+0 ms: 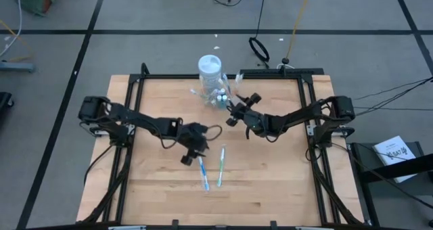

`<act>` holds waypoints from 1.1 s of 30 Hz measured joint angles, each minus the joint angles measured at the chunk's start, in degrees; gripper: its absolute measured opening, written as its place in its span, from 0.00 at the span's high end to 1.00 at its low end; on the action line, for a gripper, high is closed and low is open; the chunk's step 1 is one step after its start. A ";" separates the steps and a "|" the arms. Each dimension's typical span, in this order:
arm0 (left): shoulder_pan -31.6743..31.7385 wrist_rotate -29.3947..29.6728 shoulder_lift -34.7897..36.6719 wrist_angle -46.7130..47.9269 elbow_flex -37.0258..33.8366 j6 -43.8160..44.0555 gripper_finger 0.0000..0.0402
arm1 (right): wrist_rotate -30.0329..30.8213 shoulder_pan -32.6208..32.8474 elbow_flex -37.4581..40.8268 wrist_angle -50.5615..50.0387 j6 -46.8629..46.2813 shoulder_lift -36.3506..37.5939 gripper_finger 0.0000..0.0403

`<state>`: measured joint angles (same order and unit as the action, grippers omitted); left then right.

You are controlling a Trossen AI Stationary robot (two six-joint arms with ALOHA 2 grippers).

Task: Pick & Place toothbrushing station
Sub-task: Put the blue toothbrush into the transparent organizer

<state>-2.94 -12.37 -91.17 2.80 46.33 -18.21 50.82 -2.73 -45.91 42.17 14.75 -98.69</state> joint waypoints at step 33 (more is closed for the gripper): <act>-3.78 -7.05 -6.68 -5.00 -0.08 -8.25 0.97 | 5.97 2.59 0.00 -11.18 -9.58 3.27 0.55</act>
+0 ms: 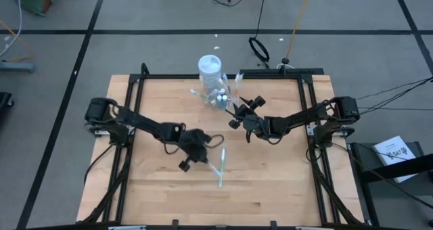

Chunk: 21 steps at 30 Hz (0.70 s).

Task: Pick & Place toothbrushing station
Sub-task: Put the blue toothbrush into the transparent organizer

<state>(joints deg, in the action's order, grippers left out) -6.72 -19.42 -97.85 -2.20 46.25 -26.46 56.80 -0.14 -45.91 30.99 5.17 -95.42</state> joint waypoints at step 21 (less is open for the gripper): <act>25.49 5.33 19.32 -36.65 -7.15 2.49 0.97 | 0.11 1.94 21.52 -4.00 -20.26 26.87 0.58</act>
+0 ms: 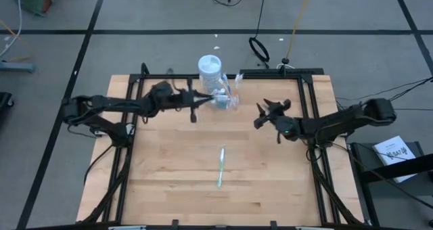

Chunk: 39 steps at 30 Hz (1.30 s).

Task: Pick & Place toothbrushing station
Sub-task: Put the blue toothbrush into the transparent organizer

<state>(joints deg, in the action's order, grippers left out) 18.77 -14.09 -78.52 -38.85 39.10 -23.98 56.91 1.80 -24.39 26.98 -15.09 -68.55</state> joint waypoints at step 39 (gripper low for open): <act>-4.24 52.22 -34.73 -47.31 4.78 6.23 0.97 | -15.00 -1.07 11.86 34.91 8.43 2.86 0.58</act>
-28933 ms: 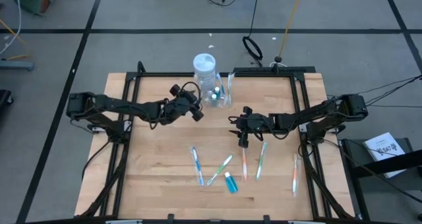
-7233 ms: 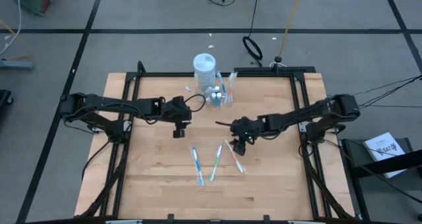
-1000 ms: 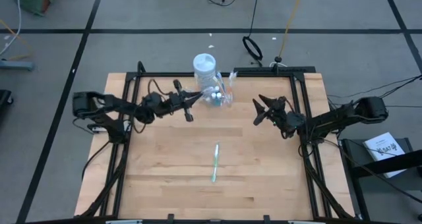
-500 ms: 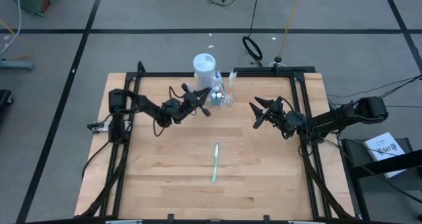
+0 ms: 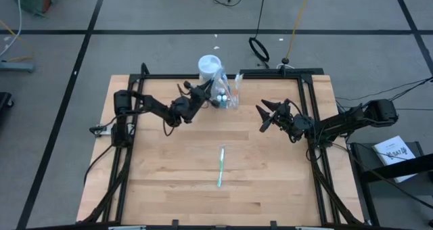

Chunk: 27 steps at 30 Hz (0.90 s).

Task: Pick & Place toothbrushing station
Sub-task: Put the blue toothbrush into the transparent organizer

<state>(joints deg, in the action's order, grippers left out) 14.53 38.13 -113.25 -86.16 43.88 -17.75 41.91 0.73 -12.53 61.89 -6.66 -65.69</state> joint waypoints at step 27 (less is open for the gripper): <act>1.42 1.01 3.19 12.86 0.81 1.16 0.92 | 0.00 0.00 0.00 0.00 1.79 0.00 0.58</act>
<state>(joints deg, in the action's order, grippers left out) 15.94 39.14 -110.06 -73.30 44.69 -16.58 41.92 0.73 -12.53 61.89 -4.86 -65.69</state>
